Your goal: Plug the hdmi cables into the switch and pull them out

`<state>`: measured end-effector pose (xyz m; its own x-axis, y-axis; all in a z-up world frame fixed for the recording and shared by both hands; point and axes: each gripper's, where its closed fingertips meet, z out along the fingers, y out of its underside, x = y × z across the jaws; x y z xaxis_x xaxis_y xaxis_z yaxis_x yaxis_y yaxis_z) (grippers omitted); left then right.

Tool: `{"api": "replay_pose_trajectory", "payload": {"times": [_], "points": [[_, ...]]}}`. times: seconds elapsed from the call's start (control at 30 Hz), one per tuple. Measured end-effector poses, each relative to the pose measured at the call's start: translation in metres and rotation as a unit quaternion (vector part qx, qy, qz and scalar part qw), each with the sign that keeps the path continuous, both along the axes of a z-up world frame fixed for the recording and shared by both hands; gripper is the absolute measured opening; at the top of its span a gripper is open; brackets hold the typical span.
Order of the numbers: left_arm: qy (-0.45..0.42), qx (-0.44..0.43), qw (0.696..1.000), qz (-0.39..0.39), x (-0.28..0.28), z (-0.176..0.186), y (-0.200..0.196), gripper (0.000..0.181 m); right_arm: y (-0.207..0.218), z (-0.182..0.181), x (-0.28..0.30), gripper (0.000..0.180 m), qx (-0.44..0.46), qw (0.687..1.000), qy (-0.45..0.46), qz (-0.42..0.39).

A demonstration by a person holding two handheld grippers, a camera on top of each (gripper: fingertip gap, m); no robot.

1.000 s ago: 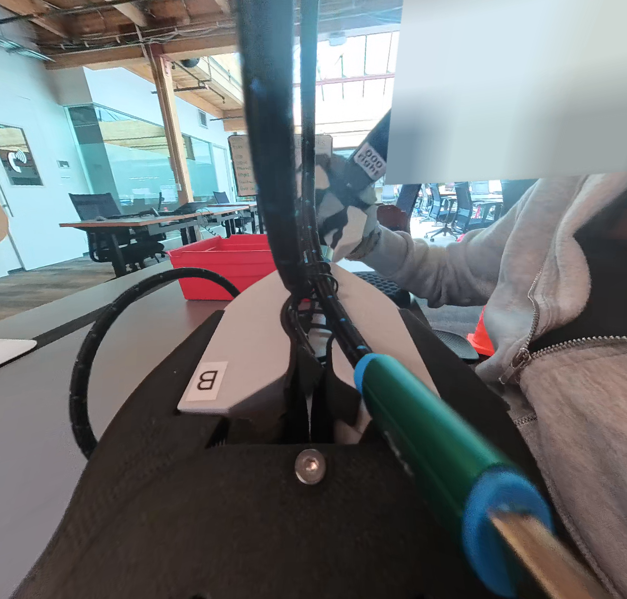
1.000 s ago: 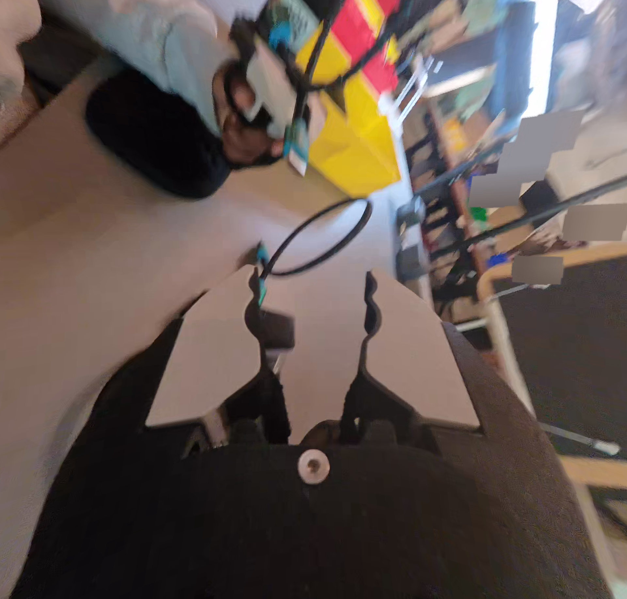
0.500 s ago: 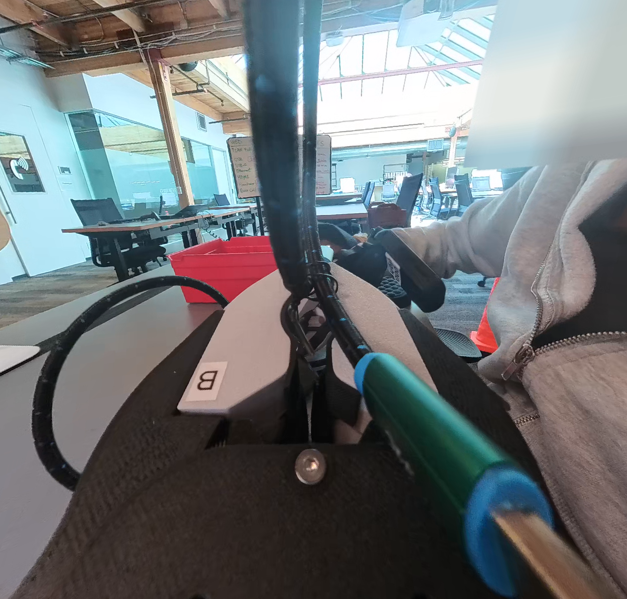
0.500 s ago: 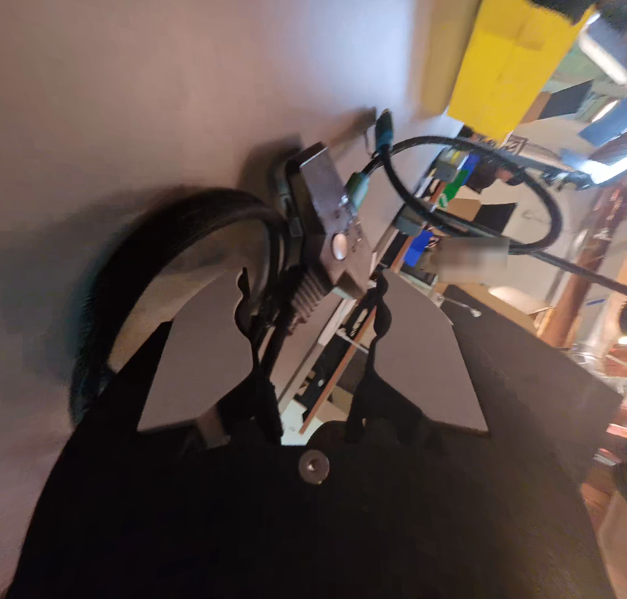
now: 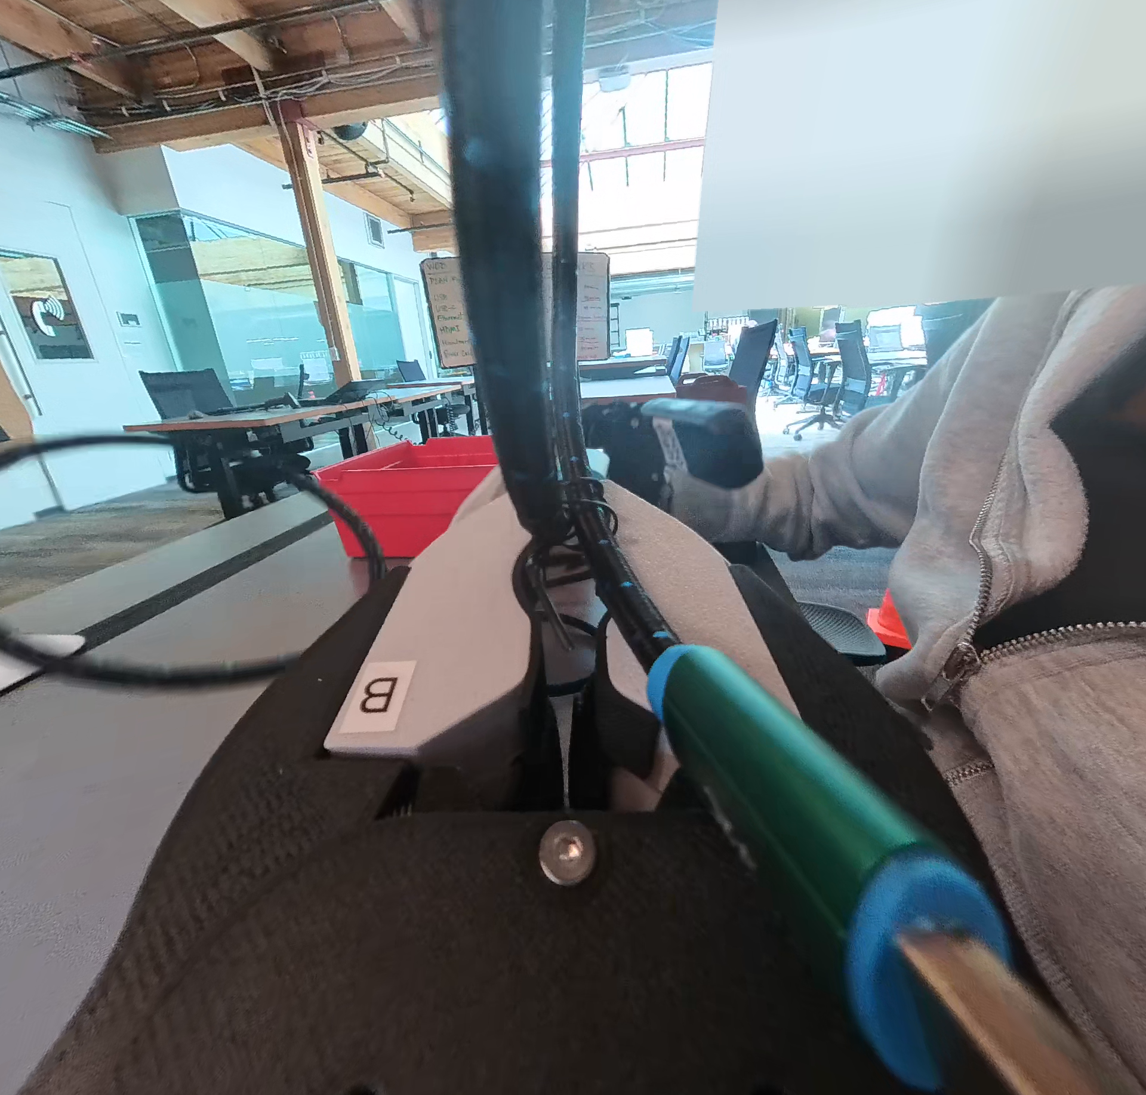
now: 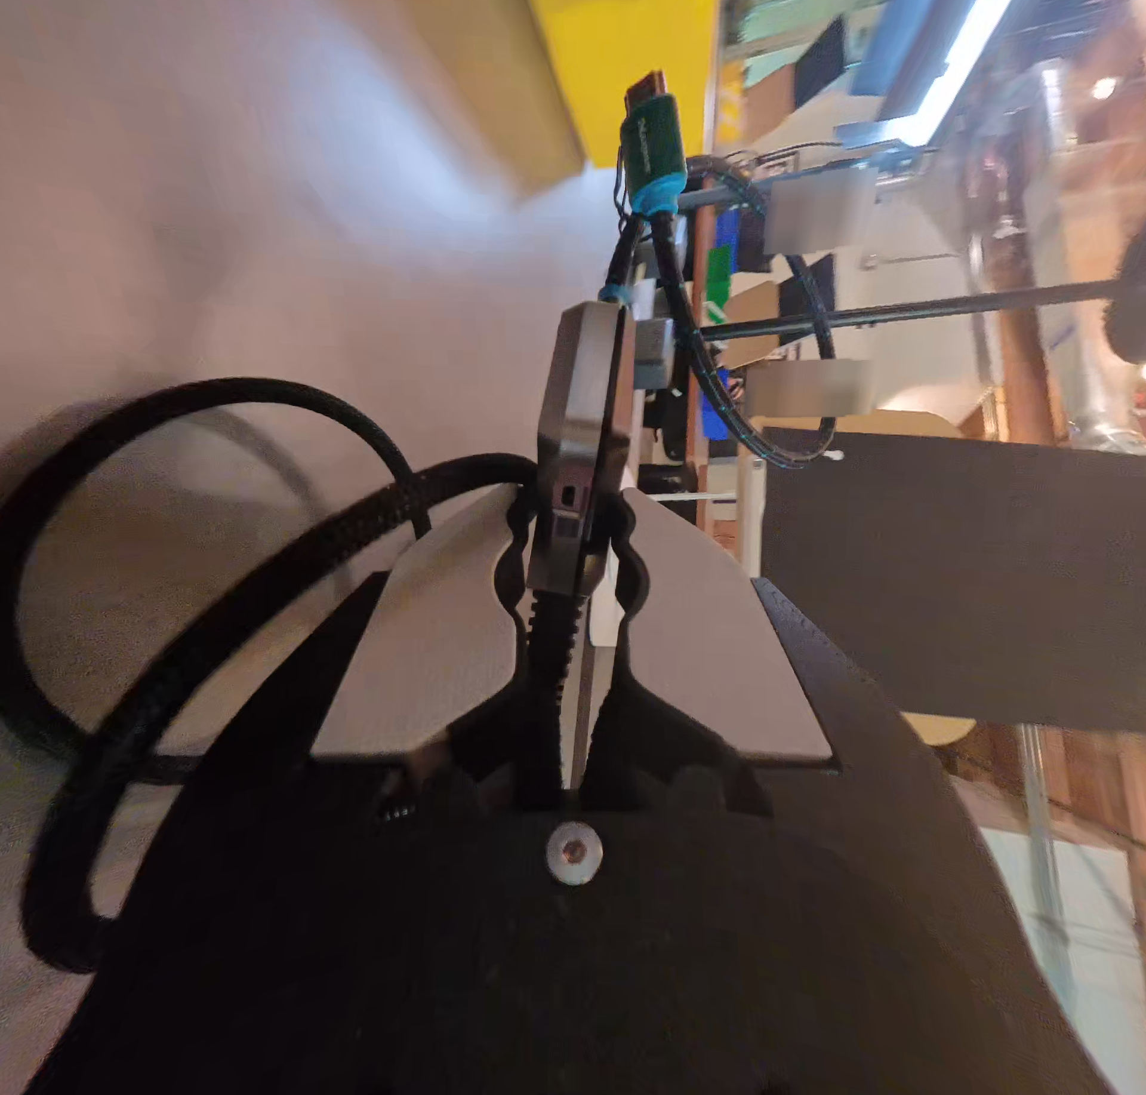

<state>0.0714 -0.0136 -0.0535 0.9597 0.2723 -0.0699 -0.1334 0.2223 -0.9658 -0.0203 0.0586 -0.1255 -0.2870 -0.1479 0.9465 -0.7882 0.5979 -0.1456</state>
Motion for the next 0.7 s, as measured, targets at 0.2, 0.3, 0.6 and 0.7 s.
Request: {"api": "replay_pose_trajectory", "payload": {"times": [0.2,0.3,0.6,0.7], "points": [[0.010,-0.009,0.998,0.055,-0.010,-0.001,0.002,0.010,-0.004,0.039,0.021,0.026,-0.087,0.995,0.045,0.014],[0.007,-0.018,0.998,0.062,-0.013,-0.004,0.004,0.010,-0.011,0.043,0.034,0.025,-0.083,0.992,0.091,0.026],[-0.026,-0.046,0.997,0.047,-0.016,-0.016,0.007,0.011,-0.011,0.049,0.037,0.025,-0.074,0.983,0.165,0.025],[-0.023,-0.040,0.998,0.030,-0.011,-0.015,0.007,0.010,-0.012,0.050,0.042,0.025,-0.078,0.983,0.159,0.039]]}}
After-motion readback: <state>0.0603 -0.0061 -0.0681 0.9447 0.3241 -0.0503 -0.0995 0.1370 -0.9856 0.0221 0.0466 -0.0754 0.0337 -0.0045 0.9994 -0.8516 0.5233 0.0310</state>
